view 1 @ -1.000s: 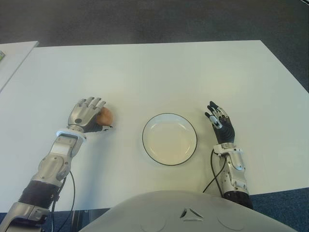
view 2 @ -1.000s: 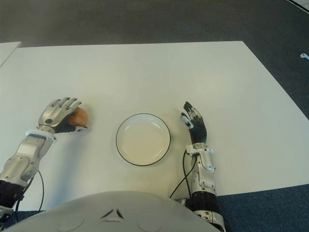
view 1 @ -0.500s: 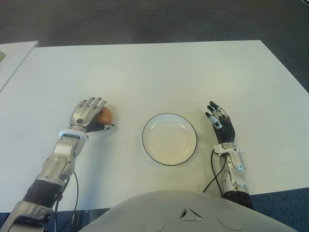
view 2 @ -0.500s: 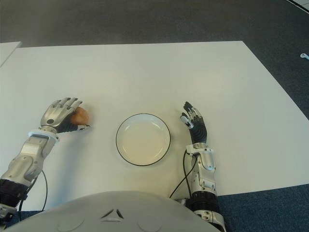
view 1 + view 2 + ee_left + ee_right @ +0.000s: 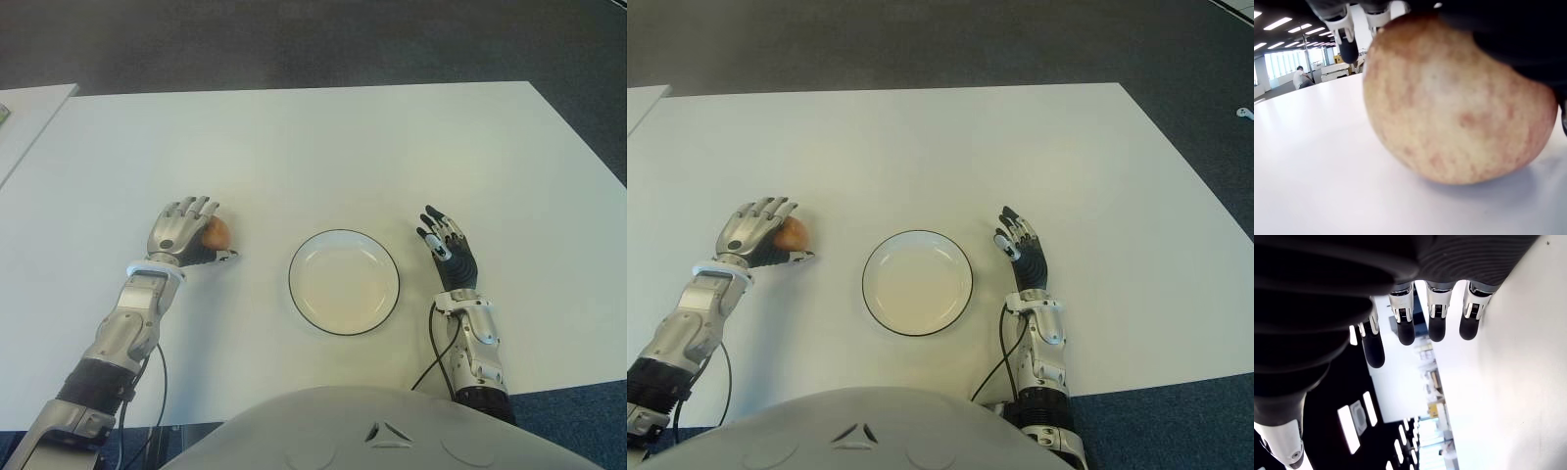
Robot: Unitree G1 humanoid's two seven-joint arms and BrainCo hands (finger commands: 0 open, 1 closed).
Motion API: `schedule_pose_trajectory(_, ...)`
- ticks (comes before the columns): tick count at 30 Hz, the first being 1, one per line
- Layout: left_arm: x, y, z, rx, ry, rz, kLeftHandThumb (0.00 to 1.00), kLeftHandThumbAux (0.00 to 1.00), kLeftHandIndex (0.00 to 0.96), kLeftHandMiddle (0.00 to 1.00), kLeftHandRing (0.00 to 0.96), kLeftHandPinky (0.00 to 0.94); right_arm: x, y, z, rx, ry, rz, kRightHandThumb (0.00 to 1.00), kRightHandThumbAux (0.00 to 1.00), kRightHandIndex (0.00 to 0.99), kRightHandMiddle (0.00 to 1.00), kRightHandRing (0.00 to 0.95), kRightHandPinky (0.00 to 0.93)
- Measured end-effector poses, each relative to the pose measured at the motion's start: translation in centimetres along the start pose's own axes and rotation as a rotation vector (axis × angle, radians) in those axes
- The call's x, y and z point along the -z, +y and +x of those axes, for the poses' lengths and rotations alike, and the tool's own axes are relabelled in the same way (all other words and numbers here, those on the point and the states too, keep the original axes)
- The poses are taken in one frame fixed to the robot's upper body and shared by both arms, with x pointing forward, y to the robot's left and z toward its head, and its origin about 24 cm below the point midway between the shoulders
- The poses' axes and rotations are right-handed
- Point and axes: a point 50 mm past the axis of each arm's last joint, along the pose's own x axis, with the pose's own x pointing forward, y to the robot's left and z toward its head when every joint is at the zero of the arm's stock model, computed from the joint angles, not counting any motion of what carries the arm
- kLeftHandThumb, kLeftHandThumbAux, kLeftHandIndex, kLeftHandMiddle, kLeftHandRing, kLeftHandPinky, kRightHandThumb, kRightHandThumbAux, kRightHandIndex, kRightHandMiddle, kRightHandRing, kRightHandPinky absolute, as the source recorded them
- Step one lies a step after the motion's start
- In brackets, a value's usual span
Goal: Put the apples into the plate.
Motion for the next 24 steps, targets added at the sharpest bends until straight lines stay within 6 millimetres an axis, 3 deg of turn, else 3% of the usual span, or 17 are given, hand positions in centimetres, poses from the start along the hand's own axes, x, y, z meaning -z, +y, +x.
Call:
schedule_pose_trajectory(6, -0.06, -0.20, -0.03, -0.014, 0.008, -0.012, 0.170, 0.439, 0.053, 0.042, 0.033, 0.104, -0.01, -0.09, 0.01, -0.007, 0.001, -0.003, 0.470, 0.631, 0.210, 0.130, 0.094, 0.130)
schedule_pose_trajectory(17, -0.28, -0.59, -0.21, -0.061, 0.007, -0.042, 0.232, 0.554, 0.202, 0.281, 0.266, 0.307, 0.02, -0.29, 0.07, -0.009, 0.000, 0.000, 0.488, 0.634, 0.209, 0.135, 0.095, 0.121)
schedule_pose_trajectory(22, -0.33, -0.73, -0.07, -0.092, -0.006, -0.055, 0.302, 0.571, 0.295, 0.391, 0.370, 0.380, -0.02, -0.39, 0.08, -0.008, -0.002, 0.000, 0.454, 0.634, 0.207, 0.133, 0.094, 0.125)
schedule_pose_trajectory(23, -0.35, -0.75, -0.02, -0.097, -0.008, -0.058, 0.337, 0.576, 0.321, 0.419, 0.397, 0.399, -0.02, -0.39, 0.08, -0.008, -0.002, 0.000, 0.445, 0.632, 0.205, 0.132, 0.093, 0.121)
schedule_pose_trajectory(24, -0.34, -0.80, 0.01, -0.102, -0.011, -0.059, 0.465, 0.621, 0.358, 0.458, 0.432, 0.424, -0.03, -0.40, 0.08, -0.008, -0.003, -0.001, 0.439, 0.630, 0.204, 0.131, 0.091, 0.117)
